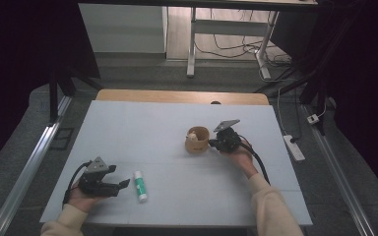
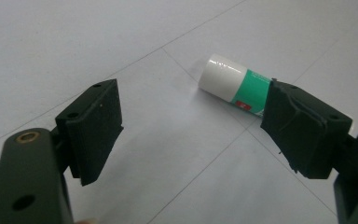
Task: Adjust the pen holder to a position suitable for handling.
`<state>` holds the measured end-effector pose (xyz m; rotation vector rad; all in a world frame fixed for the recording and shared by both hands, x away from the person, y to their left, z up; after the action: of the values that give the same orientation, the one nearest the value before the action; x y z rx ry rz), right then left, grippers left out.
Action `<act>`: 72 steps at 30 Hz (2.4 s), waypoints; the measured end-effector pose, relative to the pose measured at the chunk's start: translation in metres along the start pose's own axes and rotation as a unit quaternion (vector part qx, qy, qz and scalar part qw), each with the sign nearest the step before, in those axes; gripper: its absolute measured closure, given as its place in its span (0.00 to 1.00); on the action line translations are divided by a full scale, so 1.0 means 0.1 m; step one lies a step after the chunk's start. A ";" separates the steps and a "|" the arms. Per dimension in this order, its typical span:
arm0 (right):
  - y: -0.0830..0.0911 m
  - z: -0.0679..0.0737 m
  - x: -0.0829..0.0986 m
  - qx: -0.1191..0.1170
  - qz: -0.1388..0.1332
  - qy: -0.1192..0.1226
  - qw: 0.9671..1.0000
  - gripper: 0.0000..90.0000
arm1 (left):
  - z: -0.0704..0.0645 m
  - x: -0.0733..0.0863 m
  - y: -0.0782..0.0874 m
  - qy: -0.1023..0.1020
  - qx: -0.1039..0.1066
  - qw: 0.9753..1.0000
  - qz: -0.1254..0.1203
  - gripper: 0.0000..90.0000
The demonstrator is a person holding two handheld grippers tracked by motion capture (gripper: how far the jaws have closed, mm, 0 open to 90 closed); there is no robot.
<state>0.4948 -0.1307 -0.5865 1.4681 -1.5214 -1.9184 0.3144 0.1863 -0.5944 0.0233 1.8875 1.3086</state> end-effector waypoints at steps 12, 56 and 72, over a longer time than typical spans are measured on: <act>-0.09 0.11 -0.14 0.022 -0.018 0.002 1.000 0.99 | -0.01 0.00 -0.01 -0.001 -0.001 1.000 0.001 0.22; 0.55 0.70 -0.23 -0.051 -0.103 0.064 0.991 0.42 | 0.02 0.01 0.01 0.003 -0.004 1.000 -0.002 0.22; 0.46 1.18 -0.30 -0.099 -0.083 0.126 0.984 0.35 | 0.03 0.00 0.02 0.002 -0.002 1.000 -0.004 0.22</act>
<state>0.3944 -0.0619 -0.5409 1.7136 -1.0968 -1.8265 0.3151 0.1892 -0.5938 0.0121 1.8863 1.3087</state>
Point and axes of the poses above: each handheld gripper's, and its own axes: y roughly backward along the jaws, x roughly out of its underside, z roughly to its left, the point moved 10 cm from there along -y, roughly forward along the jaws, and after that the axes turned 10 degrees about z, right-handed, at the moved point
